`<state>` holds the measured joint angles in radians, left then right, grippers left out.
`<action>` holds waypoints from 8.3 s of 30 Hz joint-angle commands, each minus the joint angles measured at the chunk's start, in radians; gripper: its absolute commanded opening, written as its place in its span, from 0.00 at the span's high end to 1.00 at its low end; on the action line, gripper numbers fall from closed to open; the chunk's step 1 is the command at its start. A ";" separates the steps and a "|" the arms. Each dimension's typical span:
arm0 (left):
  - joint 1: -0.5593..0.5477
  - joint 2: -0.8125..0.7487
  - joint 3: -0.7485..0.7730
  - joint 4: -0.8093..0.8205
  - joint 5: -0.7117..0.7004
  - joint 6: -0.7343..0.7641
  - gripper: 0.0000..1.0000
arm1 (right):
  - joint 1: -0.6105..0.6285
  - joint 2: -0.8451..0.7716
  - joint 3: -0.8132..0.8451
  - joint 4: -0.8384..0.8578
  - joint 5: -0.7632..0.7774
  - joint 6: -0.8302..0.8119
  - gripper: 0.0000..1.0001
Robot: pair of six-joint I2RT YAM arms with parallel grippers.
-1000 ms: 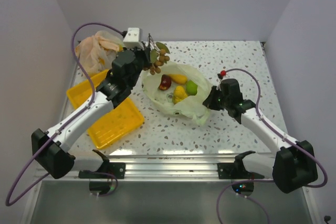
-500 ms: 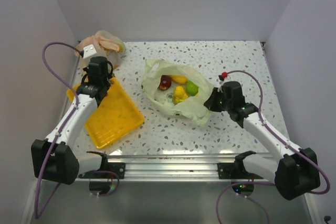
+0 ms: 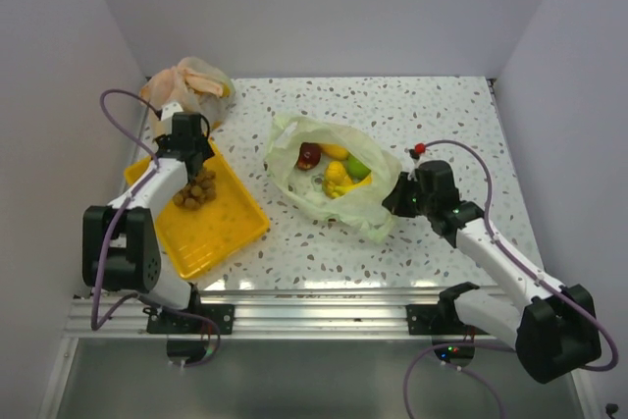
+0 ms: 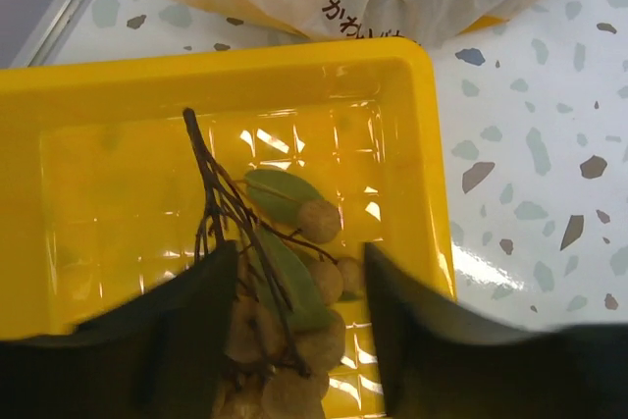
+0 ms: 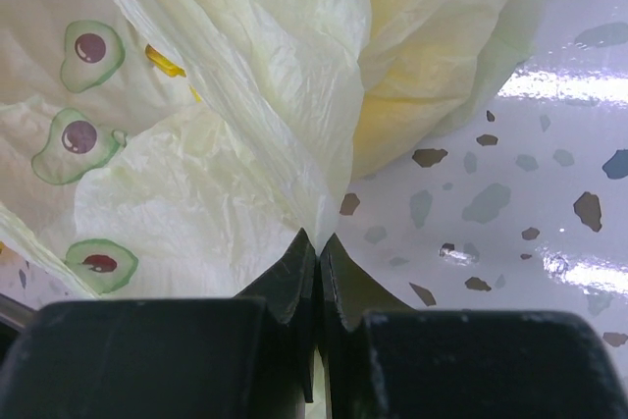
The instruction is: Untie the knot of the plastic bag and take out the fruit
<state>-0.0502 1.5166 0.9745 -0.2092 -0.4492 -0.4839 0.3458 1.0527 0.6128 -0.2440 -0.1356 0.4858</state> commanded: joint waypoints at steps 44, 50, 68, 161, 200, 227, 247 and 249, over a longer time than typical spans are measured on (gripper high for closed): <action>-0.815 0.255 0.206 0.165 0.025 -0.467 0.18 | -0.004 0.026 -0.007 -0.087 -0.027 0.016 1.00; -0.813 0.321 0.248 0.073 -0.040 -0.593 0.20 | -0.004 0.013 -0.018 -0.075 -0.033 0.016 1.00; -0.806 0.340 0.271 0.033 -0.074 -0.688 0.76 | -0.004 -0.005 -0.021 -0.074 -0.030 0.014 1.00; -0.059 -0.275 0.036 -0.487 -0.326 0.077 0.07 | -0.002 -0.020 0.059 -0.141 0.105 0.010 1.00; -0.815 0.323 0.472 -0.210 -0.009 -0.191 0.09 | -0.004 -0.062 0.044 -0.130 0.068 0.025 1.00; -0.817 0.235 0.447 -0.248 0.027 -0.144 0.71 | -0.004 -0.077 0.025 -0.136 0.082 0.025 1.00; -0.210 -0.234 0.316 -0.440 -0.011 -0.006 0.68 | -0.004 -0.080 0.022 -0.141 0.076 0.022 1.00; -0.070 -0.277 0.226 -0.395 -0.008 0.019 0.69 | -0.004 -0.080 0.022 -0.138 0.076 0.022 1.00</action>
<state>-0.2695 1.2972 1.3067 -0.6167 -0.4488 -0.5270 0.3458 0.9932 0.6388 -0.3901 -0.0513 0.5076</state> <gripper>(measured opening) 0.573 0.032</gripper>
